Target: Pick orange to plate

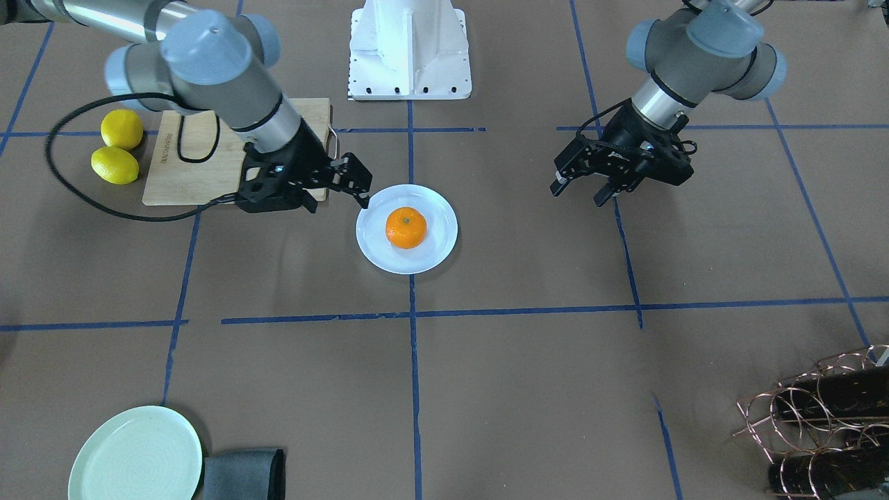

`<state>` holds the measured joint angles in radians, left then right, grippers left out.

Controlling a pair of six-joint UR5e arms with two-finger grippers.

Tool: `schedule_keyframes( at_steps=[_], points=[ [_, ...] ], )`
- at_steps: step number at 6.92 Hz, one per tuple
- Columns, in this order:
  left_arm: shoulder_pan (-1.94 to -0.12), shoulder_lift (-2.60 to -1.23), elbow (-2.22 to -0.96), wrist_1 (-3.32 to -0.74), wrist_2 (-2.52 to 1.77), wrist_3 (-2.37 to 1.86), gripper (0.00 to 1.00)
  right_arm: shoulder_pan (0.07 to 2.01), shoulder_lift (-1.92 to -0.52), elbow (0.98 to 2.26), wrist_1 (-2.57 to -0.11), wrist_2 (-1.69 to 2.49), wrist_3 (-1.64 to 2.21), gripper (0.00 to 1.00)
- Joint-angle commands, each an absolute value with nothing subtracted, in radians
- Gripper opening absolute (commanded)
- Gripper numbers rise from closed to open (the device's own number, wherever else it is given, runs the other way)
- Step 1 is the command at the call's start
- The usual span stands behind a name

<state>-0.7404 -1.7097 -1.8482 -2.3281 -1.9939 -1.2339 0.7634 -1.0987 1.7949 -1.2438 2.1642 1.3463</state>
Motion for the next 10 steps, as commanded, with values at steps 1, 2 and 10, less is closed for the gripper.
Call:
schedule_keyframes(
  at_steps=[1,2,10],
  points=[
    [-0.849,-1.594,-1.841,-2.31,-2.022,-0.919,0.99,1.031,-1.242,1.804,-1.308,2.367,0.992,1.0],
    [-0.936,-1.541,-1.835,-2.304,-2.067,-0.753,0.99,1.114,-1.267,1.798,-1.472,2.358,0.728,1.0],
    [-1.545,-1.499,-1.804,-1.485,-2.393,0.098,1.0,1.548,-1.374,1.605,-1.849,2.345,-0.204,1.0]
  ],
)
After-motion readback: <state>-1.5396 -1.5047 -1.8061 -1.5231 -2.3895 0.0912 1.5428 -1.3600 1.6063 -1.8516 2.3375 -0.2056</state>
